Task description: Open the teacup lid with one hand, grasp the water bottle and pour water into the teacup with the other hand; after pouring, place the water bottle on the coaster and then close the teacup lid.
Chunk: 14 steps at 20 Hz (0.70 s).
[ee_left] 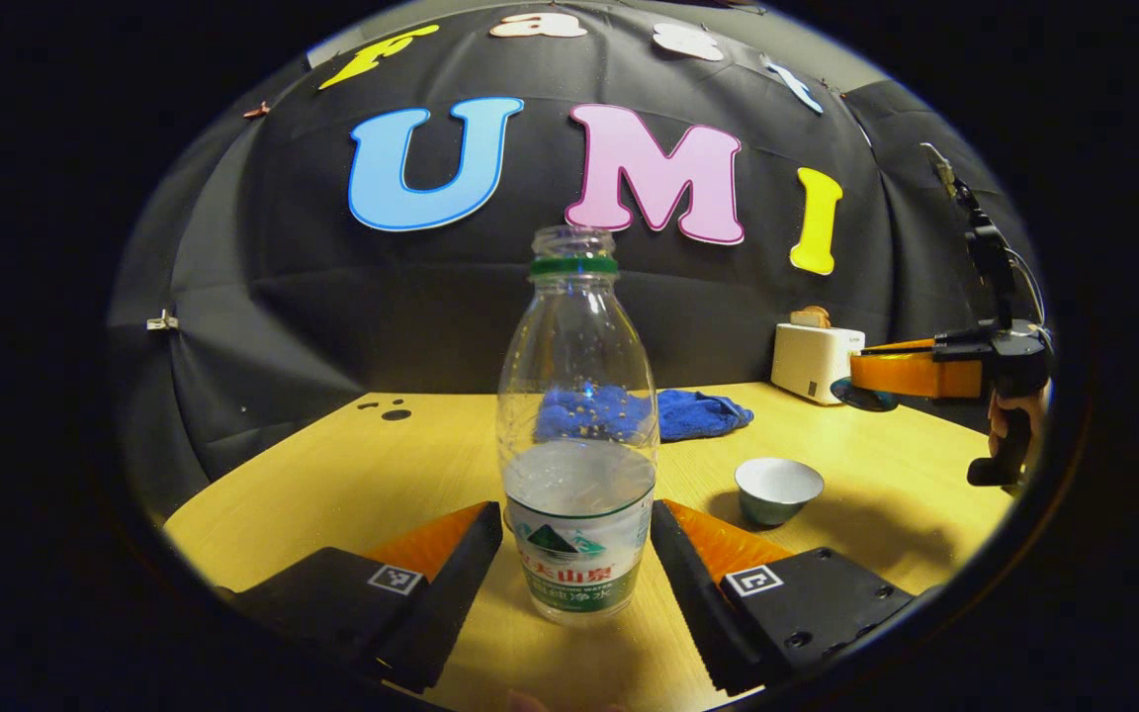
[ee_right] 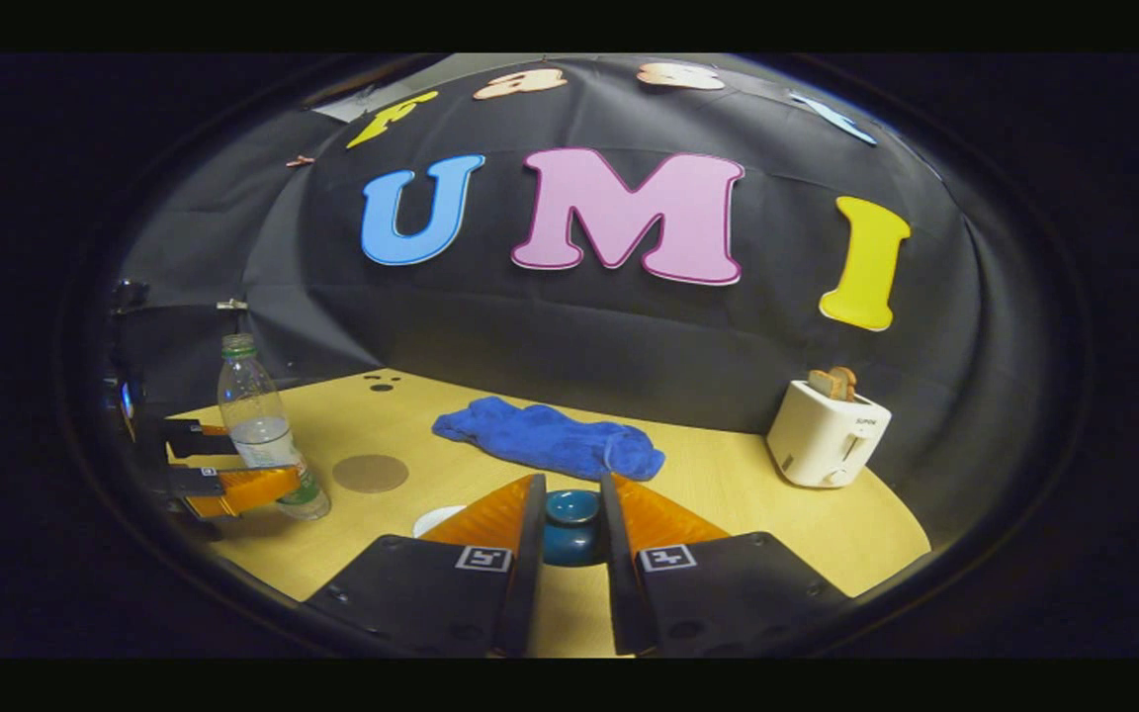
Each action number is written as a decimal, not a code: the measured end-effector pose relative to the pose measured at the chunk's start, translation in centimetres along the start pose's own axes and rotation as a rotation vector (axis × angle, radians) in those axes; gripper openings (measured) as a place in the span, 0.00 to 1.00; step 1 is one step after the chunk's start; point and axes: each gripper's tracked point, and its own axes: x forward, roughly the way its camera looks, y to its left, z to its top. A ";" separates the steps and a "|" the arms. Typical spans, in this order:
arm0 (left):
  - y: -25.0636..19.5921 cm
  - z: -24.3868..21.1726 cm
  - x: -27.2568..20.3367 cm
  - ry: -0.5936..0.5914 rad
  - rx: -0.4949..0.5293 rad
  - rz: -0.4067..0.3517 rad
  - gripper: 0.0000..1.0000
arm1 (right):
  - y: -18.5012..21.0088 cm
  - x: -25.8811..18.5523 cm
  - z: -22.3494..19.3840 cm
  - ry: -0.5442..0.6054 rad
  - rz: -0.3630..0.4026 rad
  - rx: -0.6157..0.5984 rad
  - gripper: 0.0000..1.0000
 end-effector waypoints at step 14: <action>1.1 3.7 1.7 0.079 0.562 0.050 0.72 | -3.5 -1.2 0.4 -0.020 -0.031 -0.029 0.32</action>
